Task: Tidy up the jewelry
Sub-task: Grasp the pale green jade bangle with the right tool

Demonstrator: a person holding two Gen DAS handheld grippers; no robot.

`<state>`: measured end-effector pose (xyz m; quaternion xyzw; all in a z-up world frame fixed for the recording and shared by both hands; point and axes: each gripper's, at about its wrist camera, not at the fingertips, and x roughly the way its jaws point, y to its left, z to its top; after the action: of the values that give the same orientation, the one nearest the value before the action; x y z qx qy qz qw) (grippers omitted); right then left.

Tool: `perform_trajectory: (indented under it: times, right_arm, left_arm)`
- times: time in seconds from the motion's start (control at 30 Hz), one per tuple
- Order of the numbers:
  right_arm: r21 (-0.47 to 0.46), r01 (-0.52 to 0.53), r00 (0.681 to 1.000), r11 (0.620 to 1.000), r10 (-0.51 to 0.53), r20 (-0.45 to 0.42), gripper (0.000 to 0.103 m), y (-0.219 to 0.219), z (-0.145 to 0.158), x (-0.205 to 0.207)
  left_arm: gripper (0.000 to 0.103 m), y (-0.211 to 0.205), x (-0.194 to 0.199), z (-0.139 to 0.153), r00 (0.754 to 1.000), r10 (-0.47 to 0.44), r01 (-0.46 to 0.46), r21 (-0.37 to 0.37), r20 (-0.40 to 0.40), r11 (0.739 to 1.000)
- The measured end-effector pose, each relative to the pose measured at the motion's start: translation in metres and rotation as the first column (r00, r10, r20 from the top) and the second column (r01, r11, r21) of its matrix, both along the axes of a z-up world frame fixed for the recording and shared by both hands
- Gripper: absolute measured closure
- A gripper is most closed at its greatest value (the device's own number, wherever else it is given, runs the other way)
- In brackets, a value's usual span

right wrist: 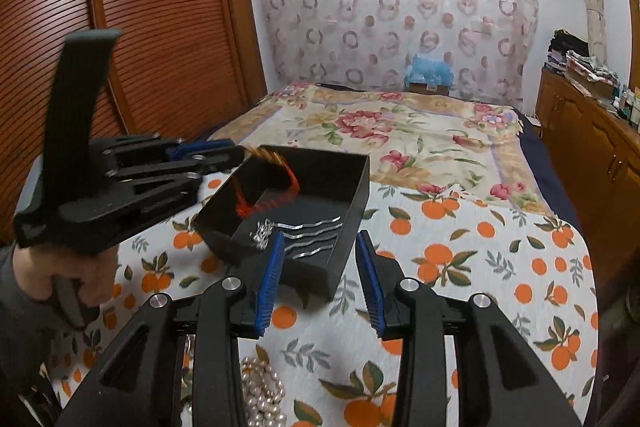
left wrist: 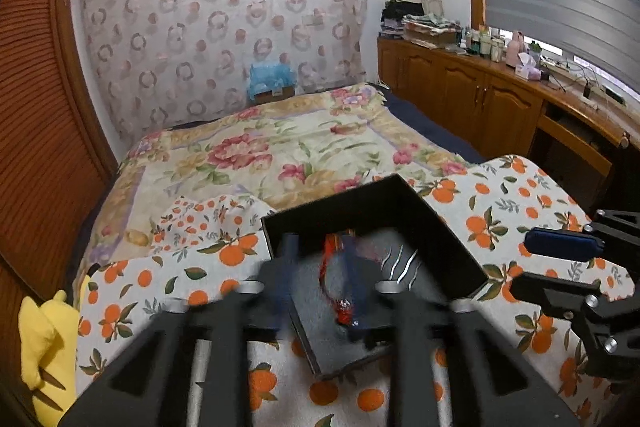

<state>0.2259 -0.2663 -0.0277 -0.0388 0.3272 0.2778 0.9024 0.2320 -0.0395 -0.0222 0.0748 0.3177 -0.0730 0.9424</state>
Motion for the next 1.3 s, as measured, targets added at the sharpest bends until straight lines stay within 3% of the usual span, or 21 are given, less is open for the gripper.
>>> perform_trajectory:
  times: [0.27,0.7,0.83,0.9,1.3]
  right_arm:
    - [-0.001,-0.022,1.0,1.0,0.022,-0.015,0.062,-0.01,-0.014,-0.046]
    - [-0.033,-0.061,0.995,0.998,0.059,-0.077,0.066,-0.006,-0.043,-0.105]
    - [-0.039,-0.067,0.994,0.997,0.063,-0.093,0.07,-0.007,-0.047,-0.112]
    - [-0.046,-0.072,0.993,0.996,0.068,-0.1,0.078,-0.007,-0.048,-0.114]
    - [-0.097,-0.062,0.991,0.993,0.049,-0.127,0.087,0.0,-0.058,-0.111]
  left_arm:
    - [0.05,0.007,-0.045,-0.003,1.0,-0.021,0.021,-0.017,-0.006,1.0]
    - [0.041,0.023,-0.127,-0.04,0.993,-0.055,0.051,-0.04,-0.104,0.998]
    - [0.04,0.024,-0.137,-0.049,0.989,-0.062,0.054,-0.062,-0.132,0.997]
    - [0.039,0.022,-0.141,-0.052,0.988,-0.066,0.057,-0.063,-0.139,0.996]
    - [0.034,0.004,-0.147,-0.071,0.975,-0.121,0.114,-0.052,-0.185,0.992]
